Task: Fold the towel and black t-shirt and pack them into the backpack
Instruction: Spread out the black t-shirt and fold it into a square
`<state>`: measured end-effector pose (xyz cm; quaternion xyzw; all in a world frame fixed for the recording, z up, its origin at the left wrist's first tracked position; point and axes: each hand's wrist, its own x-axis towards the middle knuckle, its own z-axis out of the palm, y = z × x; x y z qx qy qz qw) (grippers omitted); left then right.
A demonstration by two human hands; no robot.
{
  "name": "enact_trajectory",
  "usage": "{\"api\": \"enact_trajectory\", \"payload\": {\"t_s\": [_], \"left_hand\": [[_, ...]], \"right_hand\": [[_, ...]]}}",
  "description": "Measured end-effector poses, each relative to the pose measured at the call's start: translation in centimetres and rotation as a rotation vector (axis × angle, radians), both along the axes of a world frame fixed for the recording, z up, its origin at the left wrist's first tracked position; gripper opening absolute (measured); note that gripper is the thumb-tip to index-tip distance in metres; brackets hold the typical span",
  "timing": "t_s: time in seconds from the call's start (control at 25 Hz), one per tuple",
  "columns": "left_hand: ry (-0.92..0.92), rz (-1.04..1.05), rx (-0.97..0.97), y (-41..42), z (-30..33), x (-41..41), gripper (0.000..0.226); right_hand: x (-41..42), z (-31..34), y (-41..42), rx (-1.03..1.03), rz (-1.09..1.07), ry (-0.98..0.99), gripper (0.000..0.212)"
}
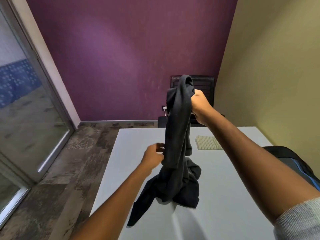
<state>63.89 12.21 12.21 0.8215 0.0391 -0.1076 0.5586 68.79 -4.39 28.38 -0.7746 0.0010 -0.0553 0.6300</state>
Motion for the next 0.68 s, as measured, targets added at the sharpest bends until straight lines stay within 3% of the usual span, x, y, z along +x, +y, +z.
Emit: {"api": "enact_trajectory", "payload": {"t_s": [0.2,0.28,0.4,0.52,0.68], "left_hand": [[0.024,-0.348,0.033,0.2,-2.7,-0.5,0.063],[0.062,-0.375,0.148,-0.3,-3.5,-0.3,0.071],[-0.036,-0.208,0.319,-1.2,-4.3,0.6,0.058],[-0.176,-0.063,0.308,0.5,-3.2,1.8,0.009],[-0.35,0.078,0.295,5.3,0.2,4.6,0.021]], "right_hand": [[0.4,1.1,-0.5,-0.036,-0.06,0.002,0.021],[0.2,1.6,-0.9,0.078,-0.08,0.014,0.025],[-0.8,2.4,-1.6,0.286,-0.102,0.044,0.028],[-1.4,2.9,-3.8,0.261,-0.16,0.007,0.025],[-1.7,1.3,-8.7,0.212,-0.227,-0.012,0.016]]}}
